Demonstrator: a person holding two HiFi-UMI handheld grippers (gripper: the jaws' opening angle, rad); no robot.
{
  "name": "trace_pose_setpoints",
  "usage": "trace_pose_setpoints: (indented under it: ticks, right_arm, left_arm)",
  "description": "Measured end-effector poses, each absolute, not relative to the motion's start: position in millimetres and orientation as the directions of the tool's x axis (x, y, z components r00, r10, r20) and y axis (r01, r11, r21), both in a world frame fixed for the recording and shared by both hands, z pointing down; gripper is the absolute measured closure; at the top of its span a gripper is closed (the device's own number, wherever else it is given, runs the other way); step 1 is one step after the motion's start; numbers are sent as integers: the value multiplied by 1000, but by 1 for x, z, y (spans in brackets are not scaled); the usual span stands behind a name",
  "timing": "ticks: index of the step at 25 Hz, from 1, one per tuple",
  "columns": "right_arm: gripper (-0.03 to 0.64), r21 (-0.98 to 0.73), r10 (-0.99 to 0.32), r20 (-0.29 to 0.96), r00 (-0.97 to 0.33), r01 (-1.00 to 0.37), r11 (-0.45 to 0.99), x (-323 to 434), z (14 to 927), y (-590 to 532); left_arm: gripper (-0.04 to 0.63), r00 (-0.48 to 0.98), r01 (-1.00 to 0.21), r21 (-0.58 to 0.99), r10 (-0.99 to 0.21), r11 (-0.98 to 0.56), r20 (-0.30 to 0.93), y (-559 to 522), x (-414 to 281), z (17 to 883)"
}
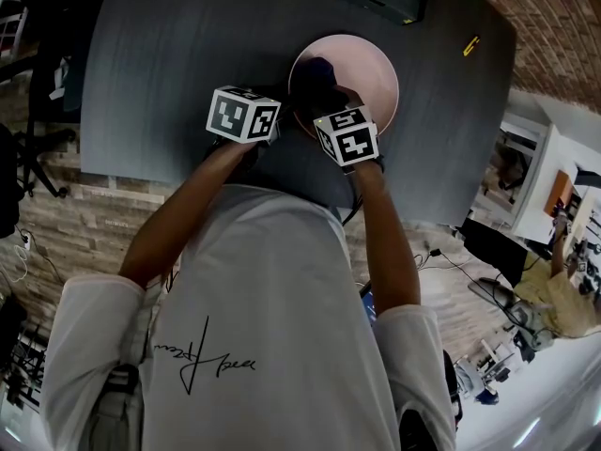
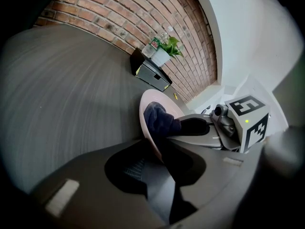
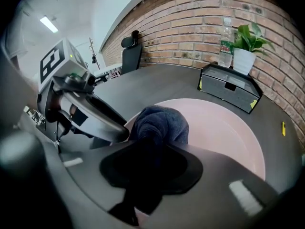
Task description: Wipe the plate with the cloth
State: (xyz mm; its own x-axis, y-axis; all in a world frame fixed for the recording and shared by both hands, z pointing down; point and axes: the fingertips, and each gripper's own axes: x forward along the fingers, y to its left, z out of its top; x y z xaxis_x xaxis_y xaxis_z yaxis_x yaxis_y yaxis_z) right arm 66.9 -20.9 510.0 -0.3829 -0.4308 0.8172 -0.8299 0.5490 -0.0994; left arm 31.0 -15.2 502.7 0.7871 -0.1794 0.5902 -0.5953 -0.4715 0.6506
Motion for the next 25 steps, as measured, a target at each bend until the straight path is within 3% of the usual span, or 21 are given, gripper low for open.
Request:
trace_pose_setpoints:
  ticks: [9,15,25]
  right_arm:
    - [508,-234,-333,800,-499,-771,592,59,508,0]
    - [506,-170,-339,814,-471,-752,637,60,510,6]
    - [503,-217,-291,822,-490,-741,636,60,509,14]
  left_arm:
    - [498,781,-607,651,-191,-456,595,-17,27,505]
    - [500,781,-608,654,-187,-451,596,-16,31,501]
    - [502,778,-613,661,-189,-433,598,-14,30,501]
